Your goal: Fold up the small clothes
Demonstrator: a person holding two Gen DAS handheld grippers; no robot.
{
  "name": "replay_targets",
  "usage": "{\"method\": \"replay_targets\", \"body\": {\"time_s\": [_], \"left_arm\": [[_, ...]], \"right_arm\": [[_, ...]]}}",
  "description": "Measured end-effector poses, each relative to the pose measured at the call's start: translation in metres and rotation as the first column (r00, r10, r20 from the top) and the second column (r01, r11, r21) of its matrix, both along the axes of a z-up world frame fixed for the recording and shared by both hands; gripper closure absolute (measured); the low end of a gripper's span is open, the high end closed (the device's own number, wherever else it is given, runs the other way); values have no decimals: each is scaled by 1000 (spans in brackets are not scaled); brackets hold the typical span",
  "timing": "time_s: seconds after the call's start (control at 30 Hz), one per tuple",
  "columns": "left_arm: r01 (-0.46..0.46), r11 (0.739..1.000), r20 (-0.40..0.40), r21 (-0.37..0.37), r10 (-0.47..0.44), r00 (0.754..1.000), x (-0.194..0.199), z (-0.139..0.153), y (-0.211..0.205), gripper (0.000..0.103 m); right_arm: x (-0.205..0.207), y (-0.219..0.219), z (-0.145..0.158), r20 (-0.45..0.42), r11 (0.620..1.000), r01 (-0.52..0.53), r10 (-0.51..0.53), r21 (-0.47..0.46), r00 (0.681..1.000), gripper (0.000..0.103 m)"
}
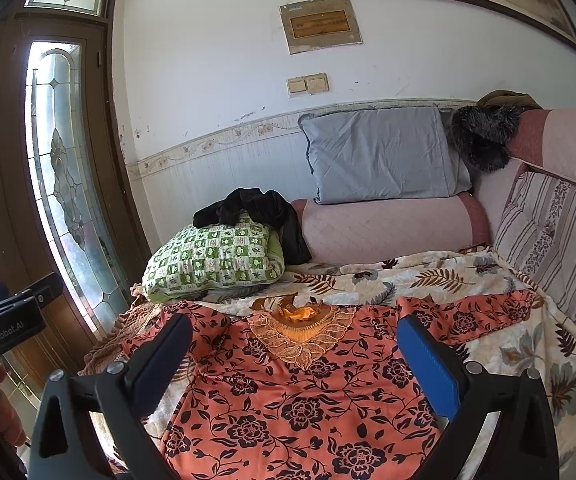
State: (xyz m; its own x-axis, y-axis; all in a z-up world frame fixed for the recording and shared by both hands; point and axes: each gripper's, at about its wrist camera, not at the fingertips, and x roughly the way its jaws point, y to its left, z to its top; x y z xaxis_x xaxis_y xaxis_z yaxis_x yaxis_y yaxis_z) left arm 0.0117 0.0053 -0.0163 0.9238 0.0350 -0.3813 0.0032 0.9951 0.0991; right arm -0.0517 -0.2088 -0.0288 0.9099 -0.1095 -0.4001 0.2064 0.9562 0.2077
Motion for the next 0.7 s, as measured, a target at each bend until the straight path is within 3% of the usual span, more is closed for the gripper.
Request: {"method": "replay_targets", "body": {"time_s": [0.4,0.7], "left_arm": [[0,1000,-7,-1,0,1000,3,-3,1,0],[2,1000,-14,5,-2,1000,7,-6,-3,0]], "right_arm": [[3,1,-3,-12,1000,-1,1,3,1000,0],[8,-1,-8,-81,1000,0,2,22,997,0]]}}
